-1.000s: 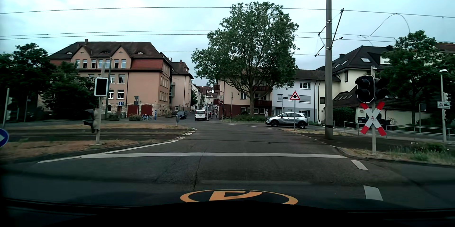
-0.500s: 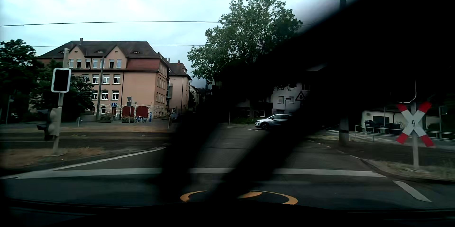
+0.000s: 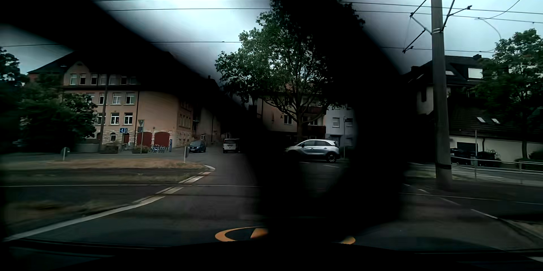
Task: Follow the waypoints while adhering to traffic rules and regulations
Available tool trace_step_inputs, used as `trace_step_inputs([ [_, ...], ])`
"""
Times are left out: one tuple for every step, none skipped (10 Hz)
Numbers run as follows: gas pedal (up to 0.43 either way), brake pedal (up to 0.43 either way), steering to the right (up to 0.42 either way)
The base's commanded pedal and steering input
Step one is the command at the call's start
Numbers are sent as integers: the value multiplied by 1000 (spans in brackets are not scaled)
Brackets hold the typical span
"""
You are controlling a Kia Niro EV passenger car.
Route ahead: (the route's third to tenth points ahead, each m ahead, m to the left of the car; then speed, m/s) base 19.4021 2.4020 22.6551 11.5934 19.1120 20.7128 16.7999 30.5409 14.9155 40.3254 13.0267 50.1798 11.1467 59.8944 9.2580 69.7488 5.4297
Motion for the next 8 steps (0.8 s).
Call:
trace_step_inputs([
  [197,0,4],
  [189,0,4],
  [157,0,4],
  [150,0,4],
  [130,0,3],
  [98,0,1],
  [87,0,-4],
  [79,0,-16],
])
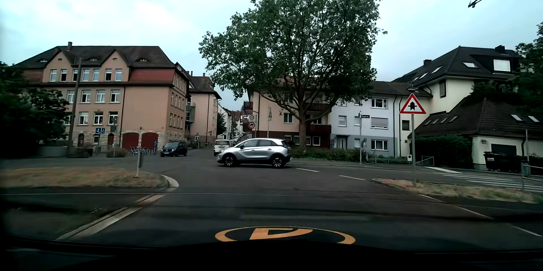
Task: Follow the waypoints while adhering to traffic rules and regulations
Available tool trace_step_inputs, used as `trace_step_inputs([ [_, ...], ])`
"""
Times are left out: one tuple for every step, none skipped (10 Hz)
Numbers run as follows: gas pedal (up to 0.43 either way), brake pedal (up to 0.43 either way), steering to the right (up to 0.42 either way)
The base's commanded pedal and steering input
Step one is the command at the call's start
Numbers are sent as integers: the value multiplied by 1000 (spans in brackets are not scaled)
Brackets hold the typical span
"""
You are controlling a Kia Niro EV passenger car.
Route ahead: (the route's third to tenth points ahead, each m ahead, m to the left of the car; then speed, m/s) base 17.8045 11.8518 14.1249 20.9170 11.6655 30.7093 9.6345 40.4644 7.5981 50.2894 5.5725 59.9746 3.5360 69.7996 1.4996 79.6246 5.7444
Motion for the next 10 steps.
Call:
trace_step_inputs([
  [67,0,-33],
  [59,0,-40],
  [59,0,-43],
  [59,0,-51],
  [59,0,-73],
  [67,0,-106],
  [59,0,-140],
  [59,0,-162],
  [59,0,-197],
  [59,0,-224],
])
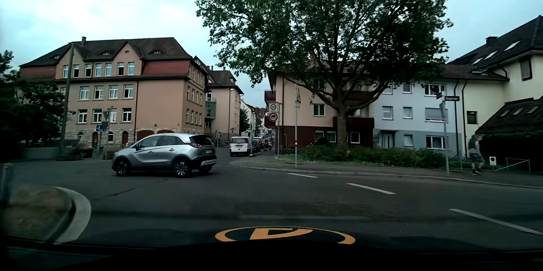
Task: Follow the waypoints while adhering to traffic rules and regulations
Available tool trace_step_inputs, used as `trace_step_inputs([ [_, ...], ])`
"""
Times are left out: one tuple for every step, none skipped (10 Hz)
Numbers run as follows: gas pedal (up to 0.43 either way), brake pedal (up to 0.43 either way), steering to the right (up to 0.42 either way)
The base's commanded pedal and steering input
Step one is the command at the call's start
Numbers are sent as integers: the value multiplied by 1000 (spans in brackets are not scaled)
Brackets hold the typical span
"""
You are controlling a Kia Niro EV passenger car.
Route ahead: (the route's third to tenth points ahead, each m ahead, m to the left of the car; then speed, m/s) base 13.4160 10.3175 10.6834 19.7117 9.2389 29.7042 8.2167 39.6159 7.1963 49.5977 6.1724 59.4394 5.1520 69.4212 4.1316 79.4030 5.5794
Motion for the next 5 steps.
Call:
trace_step_inputs([
  [59,0,-249],
  [59,0,-282],
  [59,0,-302],
  [59,0,-320],
  [47,0,-333],
])
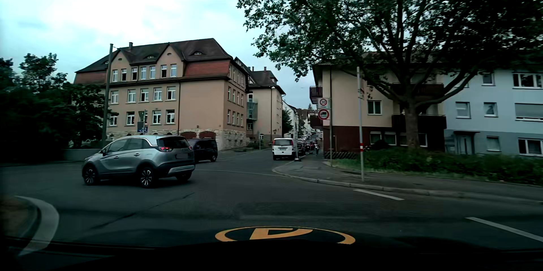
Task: Follow the waypoints while adhering to traffic rules and regulations
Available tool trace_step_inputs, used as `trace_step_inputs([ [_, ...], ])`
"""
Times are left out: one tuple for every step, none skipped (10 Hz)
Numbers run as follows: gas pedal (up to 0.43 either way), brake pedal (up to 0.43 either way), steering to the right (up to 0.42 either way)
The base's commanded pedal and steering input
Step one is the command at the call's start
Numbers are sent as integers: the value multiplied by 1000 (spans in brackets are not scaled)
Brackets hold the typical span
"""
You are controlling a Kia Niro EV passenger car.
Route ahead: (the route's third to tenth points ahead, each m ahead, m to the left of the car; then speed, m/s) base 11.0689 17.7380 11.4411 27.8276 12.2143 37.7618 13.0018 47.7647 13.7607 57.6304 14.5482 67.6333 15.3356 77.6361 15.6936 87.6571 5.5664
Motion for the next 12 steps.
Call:
trace_step_inputs([
  [47,0,-355],
  [47,0,-369],
  [47,0,-378],
  [28,0,-398],
  [28,0,-414],
  [28,0,-421],
  [28,0,-431],
  [28,0,-435],
  [28,0,-434],
  [20,0,-430],
  [8,0,-421],
  [0,0,-415],
])
